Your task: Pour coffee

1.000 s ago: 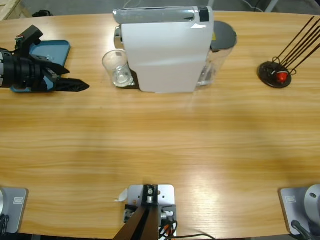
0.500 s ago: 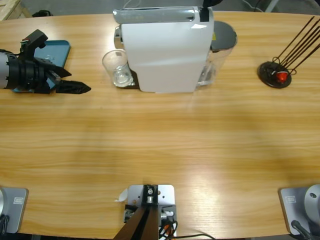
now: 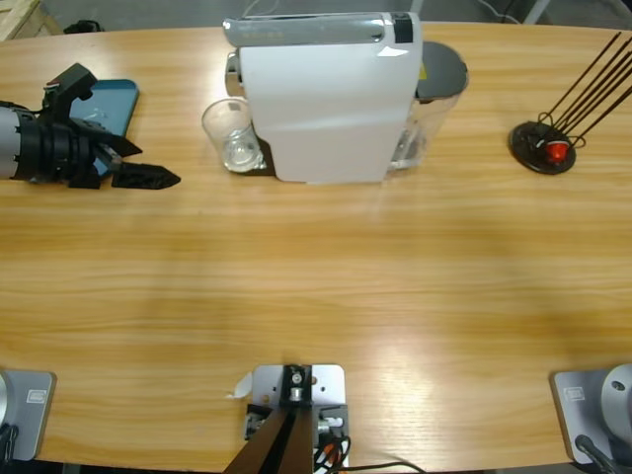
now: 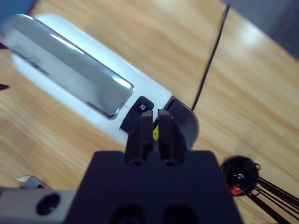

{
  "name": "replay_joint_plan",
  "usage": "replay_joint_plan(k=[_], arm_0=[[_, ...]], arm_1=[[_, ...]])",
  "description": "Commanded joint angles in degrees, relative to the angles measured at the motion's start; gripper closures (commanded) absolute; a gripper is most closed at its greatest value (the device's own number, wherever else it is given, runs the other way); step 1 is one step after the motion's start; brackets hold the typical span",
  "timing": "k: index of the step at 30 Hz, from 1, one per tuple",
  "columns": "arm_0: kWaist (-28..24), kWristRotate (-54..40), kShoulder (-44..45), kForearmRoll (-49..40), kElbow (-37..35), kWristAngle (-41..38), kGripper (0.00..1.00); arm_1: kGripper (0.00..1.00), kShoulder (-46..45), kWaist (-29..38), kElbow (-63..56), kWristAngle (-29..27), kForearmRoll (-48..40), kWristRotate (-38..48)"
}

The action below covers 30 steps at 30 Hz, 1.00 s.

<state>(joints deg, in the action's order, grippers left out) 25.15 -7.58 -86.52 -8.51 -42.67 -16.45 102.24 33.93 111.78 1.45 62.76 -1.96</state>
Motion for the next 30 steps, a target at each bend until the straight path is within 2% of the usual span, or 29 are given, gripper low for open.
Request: replay_joint_plan(k=[1,5,9,15,22,30], arm_0=[[2.3,0.1,4.4,-2.7,1.2,1.4,0.004],[3.8,-1.3,6.8,-7.3,-0.3,1.4,0.004],[4.5,-1.3,11.8,-9.6,-1.4,1.6,0.004],[4.7,-1.2,10.3,-10.3,-1.1,1.7,0.000],[4.7,-2.0,7.6,-5.6,-2.3,3.5,0.000],[4.7,-2.1,8.1,-6.0,-3.3,4.3,0.000]], arm_1=[[0.003,-16.5,2.4,-11.3,-2.9,-4.4,0.1],[0.000,-23.2,2.5,-31.4,-0.4,-15.2,2.7],[0.000,-23.5,4.6,-40.9,1.6,-16.7,2.8],[0.000,-25.5,7.6,-54.0,2.4,-27.8,2.7],[0.000,-29.0,7.6,-57.9,1.5,-30.1,1.5],[0.000,-28.2,7.6,-59.6,1.8,-30.1,1.7]])
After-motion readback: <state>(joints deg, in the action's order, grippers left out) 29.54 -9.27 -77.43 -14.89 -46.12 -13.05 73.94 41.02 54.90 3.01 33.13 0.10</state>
